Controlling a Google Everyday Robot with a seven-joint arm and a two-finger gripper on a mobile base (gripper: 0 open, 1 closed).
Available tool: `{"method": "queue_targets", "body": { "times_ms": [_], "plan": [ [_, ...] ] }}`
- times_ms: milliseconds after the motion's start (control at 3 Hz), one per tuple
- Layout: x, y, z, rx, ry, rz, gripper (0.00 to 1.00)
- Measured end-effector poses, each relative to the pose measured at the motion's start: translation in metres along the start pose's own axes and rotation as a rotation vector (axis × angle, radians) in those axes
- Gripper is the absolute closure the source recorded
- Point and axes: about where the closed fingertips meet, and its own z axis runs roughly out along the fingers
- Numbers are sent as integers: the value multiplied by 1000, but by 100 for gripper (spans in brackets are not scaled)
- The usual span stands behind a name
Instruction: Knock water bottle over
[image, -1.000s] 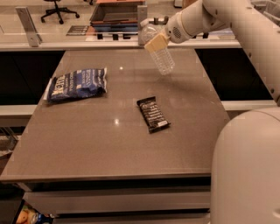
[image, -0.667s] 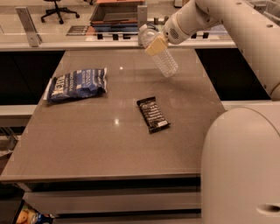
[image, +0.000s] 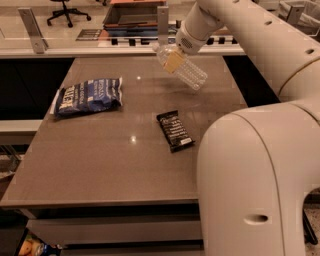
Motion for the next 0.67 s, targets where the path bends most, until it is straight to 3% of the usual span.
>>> {"method": "queue_targets", "body": {
  "times_ms": [333, 667],
  "plan": [
    [-1, 5, 19, -28, -25, -1, 100],
    [-38, 36, 74, -156, -33, -17, 100]
  ]
}}
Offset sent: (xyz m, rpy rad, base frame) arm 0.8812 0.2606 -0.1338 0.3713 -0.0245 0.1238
